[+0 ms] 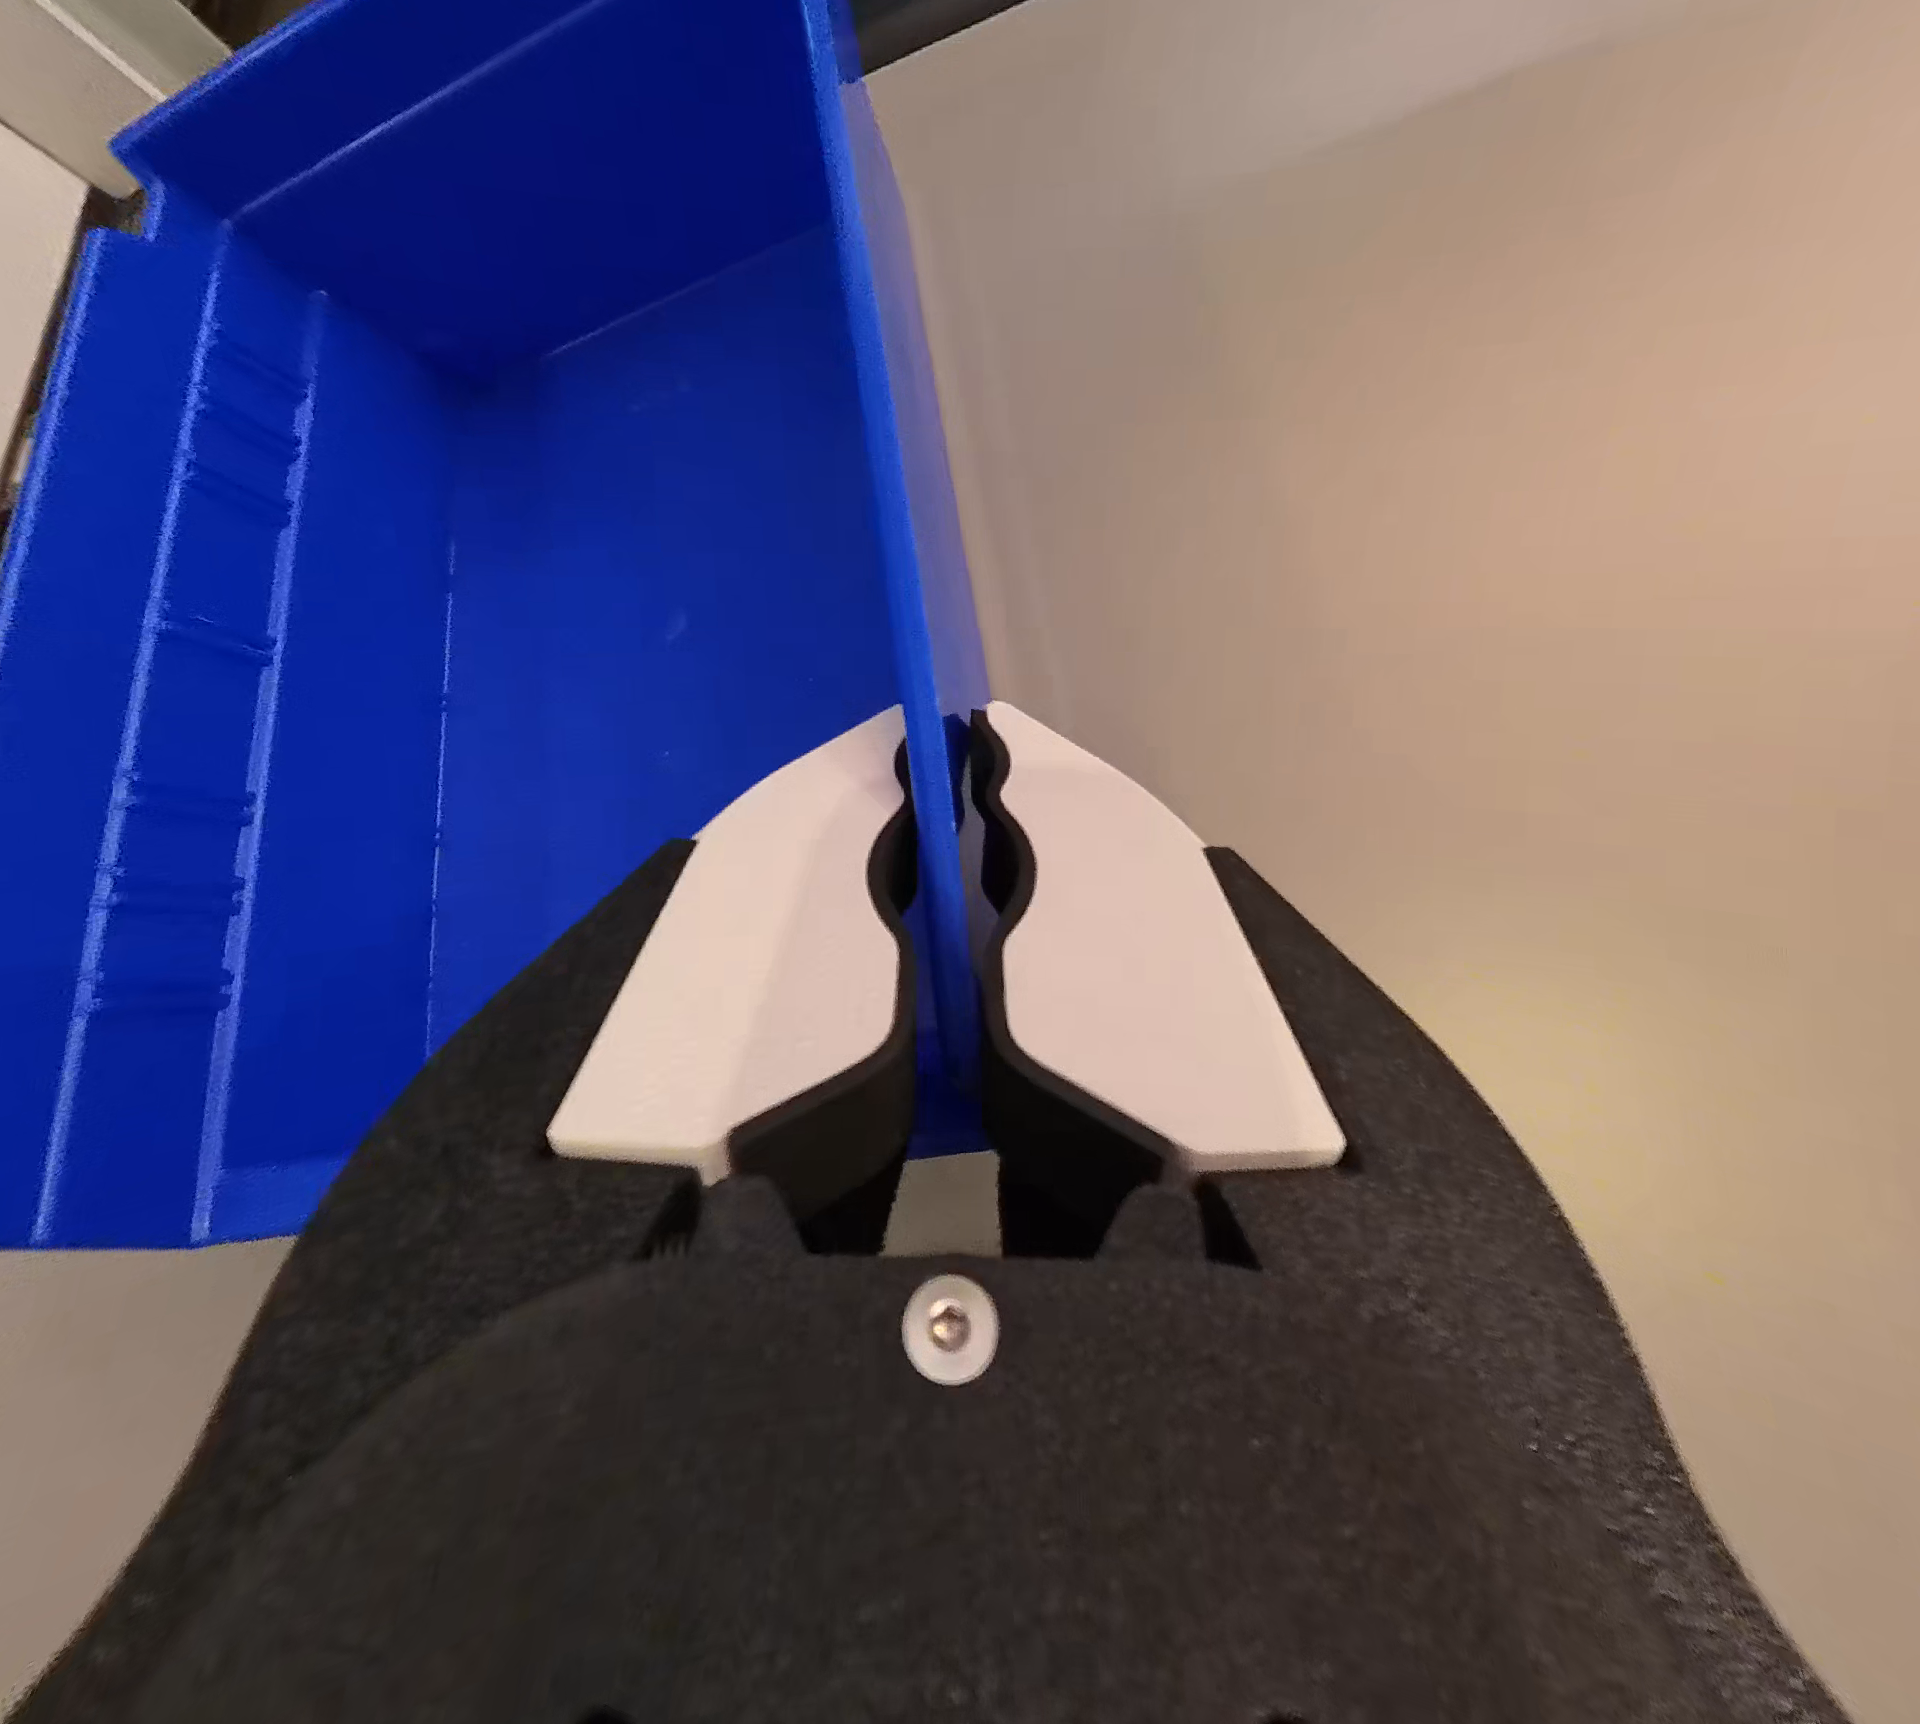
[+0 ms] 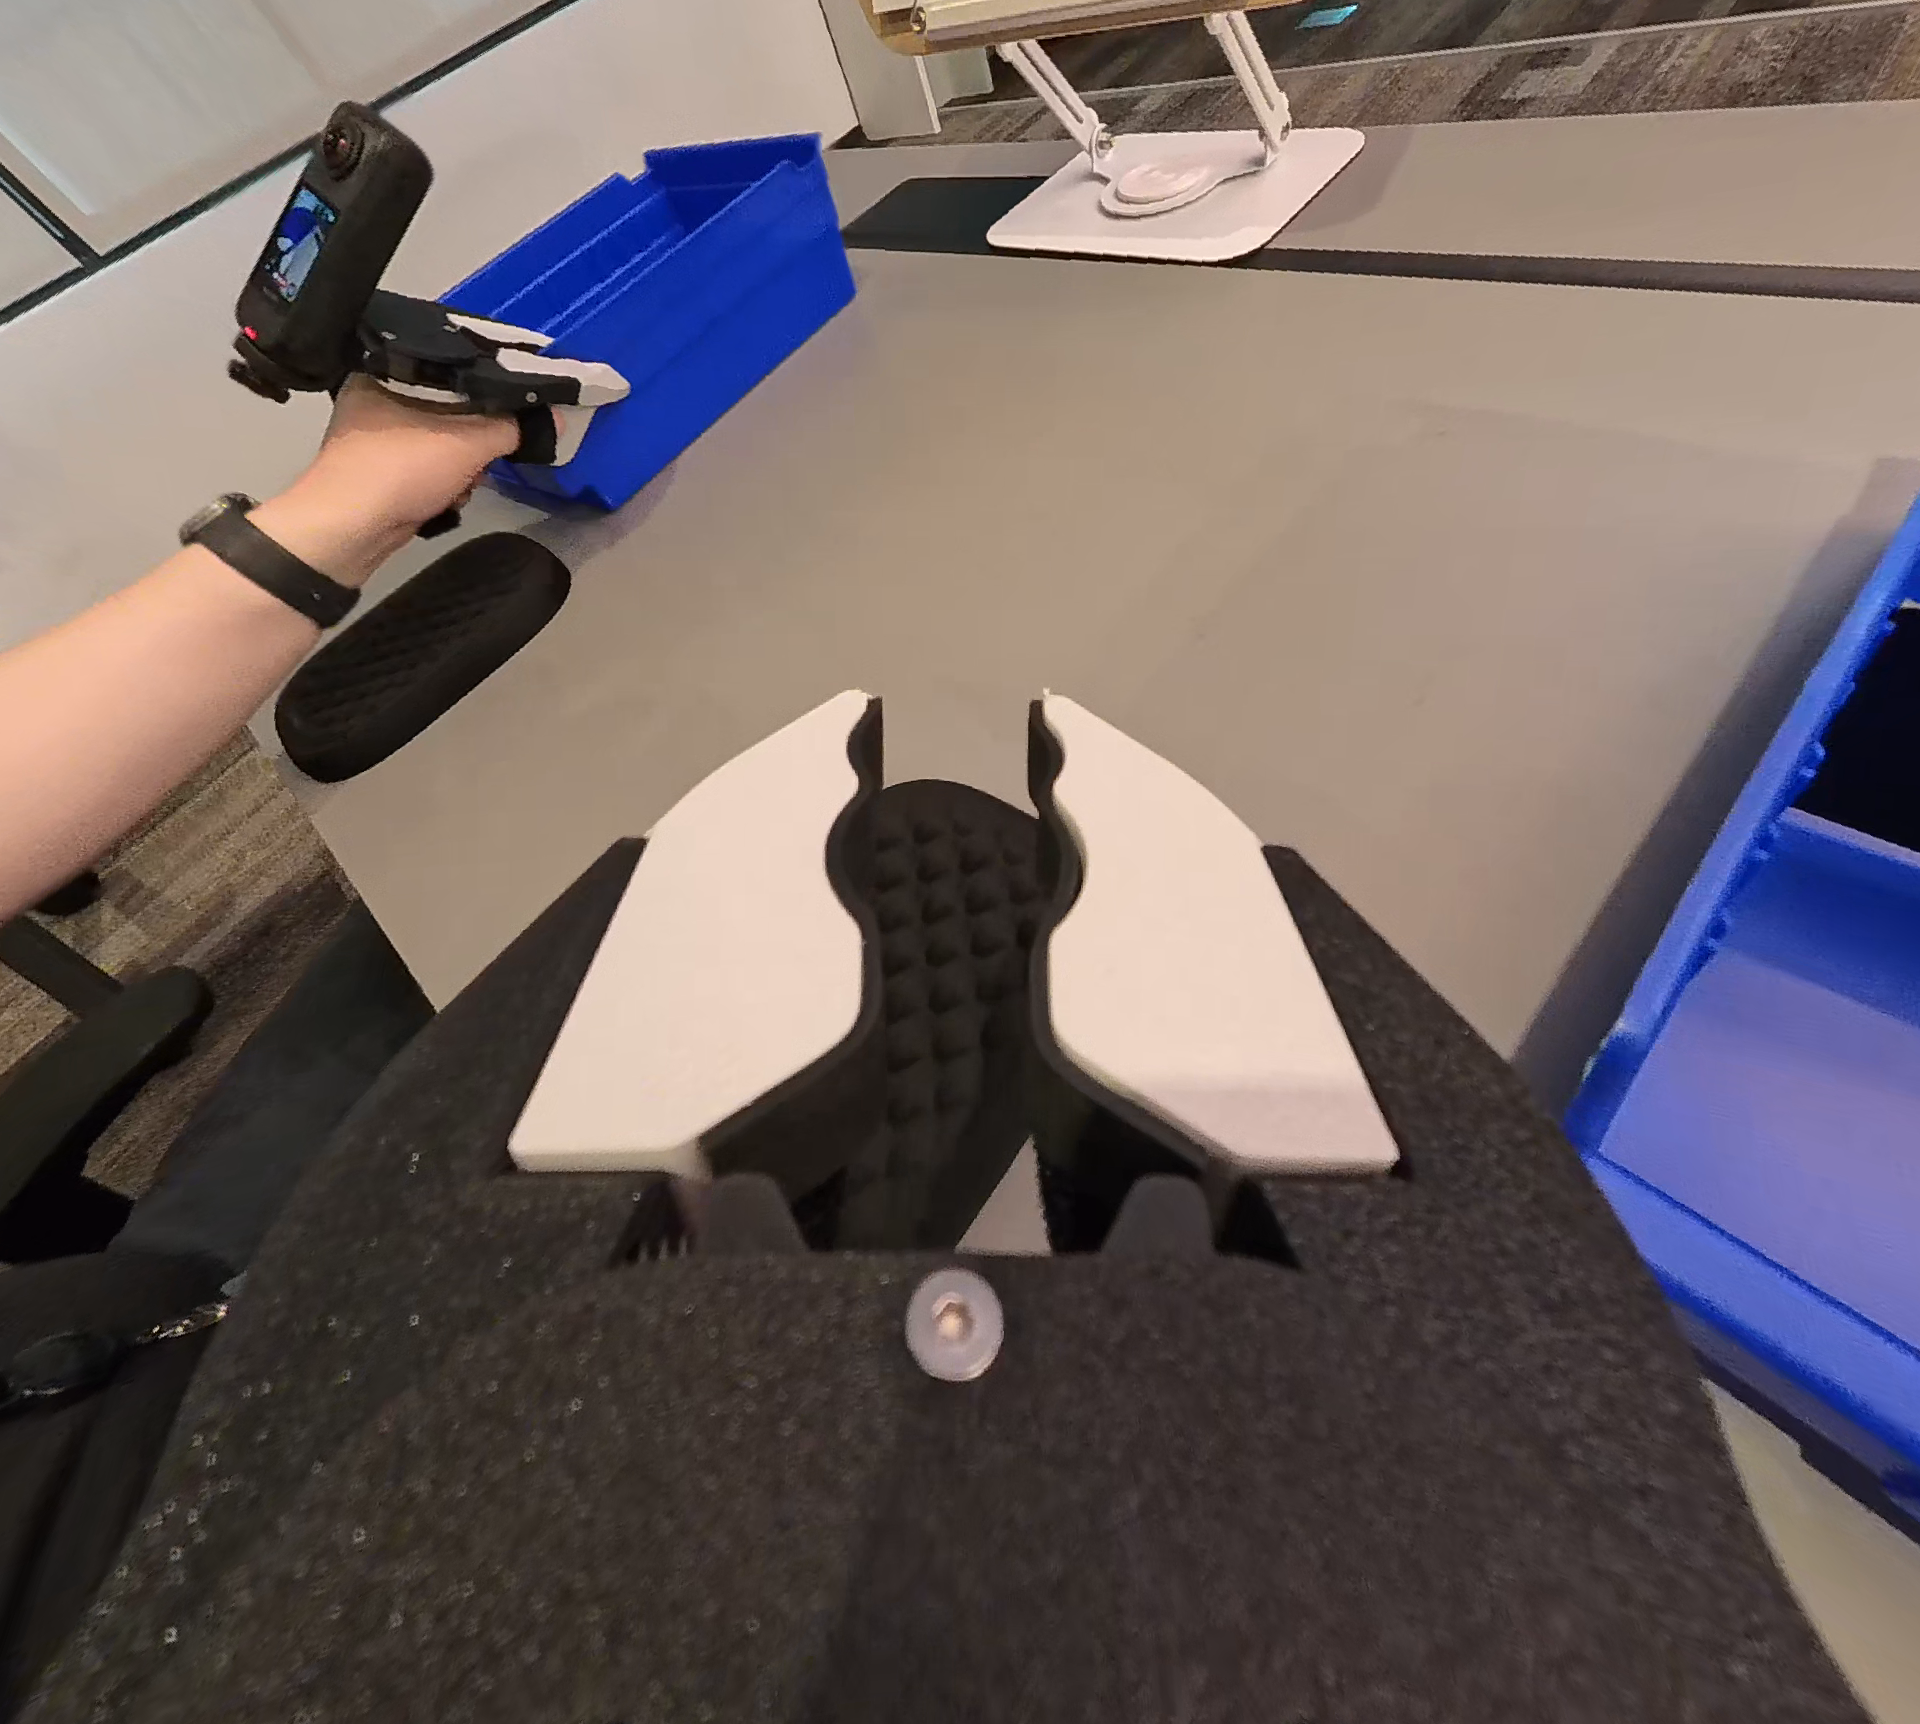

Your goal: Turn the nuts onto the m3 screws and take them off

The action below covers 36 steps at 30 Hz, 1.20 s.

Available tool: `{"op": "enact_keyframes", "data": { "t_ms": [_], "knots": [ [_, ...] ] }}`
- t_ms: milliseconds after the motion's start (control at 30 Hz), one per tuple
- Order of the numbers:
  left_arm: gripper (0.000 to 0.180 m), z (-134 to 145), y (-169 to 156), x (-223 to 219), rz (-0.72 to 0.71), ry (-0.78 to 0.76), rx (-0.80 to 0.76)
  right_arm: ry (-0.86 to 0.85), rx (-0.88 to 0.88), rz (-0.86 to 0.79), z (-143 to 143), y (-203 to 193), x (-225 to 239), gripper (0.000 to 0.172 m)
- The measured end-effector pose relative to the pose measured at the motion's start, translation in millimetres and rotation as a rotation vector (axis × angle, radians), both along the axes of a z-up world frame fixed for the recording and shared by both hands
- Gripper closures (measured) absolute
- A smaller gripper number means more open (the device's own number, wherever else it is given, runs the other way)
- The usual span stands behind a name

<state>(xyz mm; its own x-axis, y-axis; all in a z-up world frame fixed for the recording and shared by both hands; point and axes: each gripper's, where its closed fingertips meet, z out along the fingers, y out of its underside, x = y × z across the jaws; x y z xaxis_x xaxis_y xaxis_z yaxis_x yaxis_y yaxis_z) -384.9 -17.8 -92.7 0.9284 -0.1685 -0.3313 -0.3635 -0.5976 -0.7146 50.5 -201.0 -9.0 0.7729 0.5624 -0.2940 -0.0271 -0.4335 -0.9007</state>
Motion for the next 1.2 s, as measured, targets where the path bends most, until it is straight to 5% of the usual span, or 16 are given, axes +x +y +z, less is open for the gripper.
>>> {"op": "enact_keyframes", "data": {
  "t_ms": [400,533,667,833,1100,1200],
  "knots": [
    [0.173,-1.2,-23.1,133.6,-0.094,-0.084,0.012,-0.034,-0.005,-0.007,0.5,-3.7,7.4,0.147],
    [0.170,-0.8,-32.7,164.8,-0.134,-0.150,0.030,-0.072,0.156,-0.284,45.8,5.2,77.5,0.156],
    [0.142,-1.2,-43.9,194.2,-0.199,-0.248,0.046,-0.163,0.156,-0.523,90.7,22.9,171.1,0.149],
    [0.119,12.2,-69.8,203.5,-0.248,-0.362,0.146,-0.408,-0.205,-0.608,56.6,66.5,261.0,0.138],
    [0.122,65.4,-116.4,190.1,-0.404,-0.373,0.295,-0.725,-0.713,-0.482,-54.0,72.7,321.8,0.124],
    [0.126,81.1,-127.6,179.8,-0.426,-0.374,0.325,-0.715,-0.812,-0.420,-82.4,71.2,327.7,0.121]
  ]
}}
